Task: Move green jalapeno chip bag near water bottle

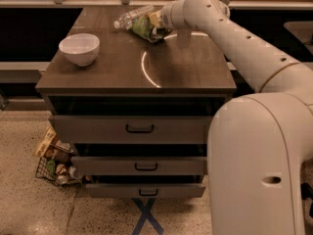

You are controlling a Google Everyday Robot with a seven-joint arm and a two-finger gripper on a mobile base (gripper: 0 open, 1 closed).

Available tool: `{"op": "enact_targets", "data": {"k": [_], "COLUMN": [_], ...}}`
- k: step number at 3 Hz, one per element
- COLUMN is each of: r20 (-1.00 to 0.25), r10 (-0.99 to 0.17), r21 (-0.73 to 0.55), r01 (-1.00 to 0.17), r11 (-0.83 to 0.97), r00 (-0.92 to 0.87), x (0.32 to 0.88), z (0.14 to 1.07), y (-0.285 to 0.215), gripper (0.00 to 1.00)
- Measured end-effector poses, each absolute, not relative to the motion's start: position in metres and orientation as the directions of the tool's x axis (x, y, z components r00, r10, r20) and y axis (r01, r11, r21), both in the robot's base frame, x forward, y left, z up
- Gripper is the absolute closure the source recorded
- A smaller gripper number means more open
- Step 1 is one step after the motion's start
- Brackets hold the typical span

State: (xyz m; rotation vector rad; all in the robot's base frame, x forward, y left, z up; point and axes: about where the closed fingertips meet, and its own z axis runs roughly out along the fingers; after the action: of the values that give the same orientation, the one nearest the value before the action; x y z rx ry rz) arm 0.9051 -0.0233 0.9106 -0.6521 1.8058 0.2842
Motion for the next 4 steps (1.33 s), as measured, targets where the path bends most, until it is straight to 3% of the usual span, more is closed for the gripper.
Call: {"op": "enact_targets", "data": {"k": [1,2,4], "r20": [-0.932,-0.931,-0.958], "r10": [-0.291,-0.283,-0.16], "r21": [-0.13,-0.124,-0.059], "r01": [-0.55,-0.532,-0.384], "r11": [0.825,0.838,0.922], "r00": [-0.217,-0.229,-0.237], "x": [0.906,0.899,0.846], "z": [0.91,0.915,0.956], "y": [-0.027,-0.041,-0.153], "gripper": [0.05,0.0,0.0]}}
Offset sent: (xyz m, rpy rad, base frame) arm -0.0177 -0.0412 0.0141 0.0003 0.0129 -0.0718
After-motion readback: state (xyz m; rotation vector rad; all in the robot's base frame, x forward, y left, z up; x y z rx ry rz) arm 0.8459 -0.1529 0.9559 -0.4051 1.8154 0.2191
